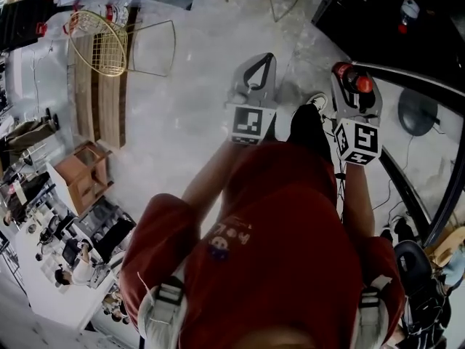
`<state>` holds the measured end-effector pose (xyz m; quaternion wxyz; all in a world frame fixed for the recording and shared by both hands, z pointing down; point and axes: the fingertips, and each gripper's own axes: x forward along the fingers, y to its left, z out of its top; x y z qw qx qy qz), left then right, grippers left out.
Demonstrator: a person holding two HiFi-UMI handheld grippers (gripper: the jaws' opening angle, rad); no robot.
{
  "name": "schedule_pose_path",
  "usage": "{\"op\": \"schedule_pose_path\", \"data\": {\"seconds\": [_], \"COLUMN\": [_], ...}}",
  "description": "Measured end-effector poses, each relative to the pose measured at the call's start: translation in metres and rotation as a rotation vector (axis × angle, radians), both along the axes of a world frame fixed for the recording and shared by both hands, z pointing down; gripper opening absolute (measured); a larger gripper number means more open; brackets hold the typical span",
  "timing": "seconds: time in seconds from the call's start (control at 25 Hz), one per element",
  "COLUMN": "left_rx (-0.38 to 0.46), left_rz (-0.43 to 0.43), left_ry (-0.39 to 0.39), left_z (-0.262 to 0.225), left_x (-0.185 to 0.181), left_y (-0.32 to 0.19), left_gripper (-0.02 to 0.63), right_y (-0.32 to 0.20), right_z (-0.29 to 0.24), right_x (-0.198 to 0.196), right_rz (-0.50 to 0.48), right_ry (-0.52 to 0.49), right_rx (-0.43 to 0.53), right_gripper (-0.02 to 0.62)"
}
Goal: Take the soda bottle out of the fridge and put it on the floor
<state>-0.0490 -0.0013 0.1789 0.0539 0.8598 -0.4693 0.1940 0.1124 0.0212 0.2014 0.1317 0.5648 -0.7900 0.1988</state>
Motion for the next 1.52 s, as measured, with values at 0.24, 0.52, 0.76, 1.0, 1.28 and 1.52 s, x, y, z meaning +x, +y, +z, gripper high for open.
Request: {"op": "schedule_pose_path", "data": {"seconds": [0.24, 0.52, 0.76, 1.0, 1.28, 1.52], "left_rx": [-0.060, -0.112, -0.143, -0.193, -0.256, -0.280], "left_rz": [-0.006, -0.038, -0.067, -0.087, -0.057, -0.041], "left_ry": [-0.023, -0.032, -0.011, 0.004, 0.007, 0.005], "left_z": [0.041, 0.084, 0.118, 0.167, 0.231, 0.286], "left_x": [-0.037, -0.058, -0.063, -0.073, -0.081, -0.086], "left_y": [0.000, -0.007, -0.015, -0.012, -0.007, -0.002], "left_gripper": [0.000, 0.000, 0.000, 0.000, 0.000, 0.000], "right_y": [0.002, -0.009, -0.023, -0.028, -0.026, -0.023], "right_z": [0.034, 0.069, 0.094, 0.130, 0.187, 0.247], "right_x": [-0.045, -0.073, -0.082, -0.102, -0.123, -0.132], "right_rz": [-0.040, -0.108, -0.142, -0.172, -0.162, -0.152], "right_ry": [-0.005, 0.016, 0.034, 0.049, 0.033, 0.028], "right_rx": [-0.063, -0.110, -0.131, -0.168, -0.222, -0.265], "right_gripper": [0.302, 0.302, 0.302, 0.303, 0.302, 0.302]}}
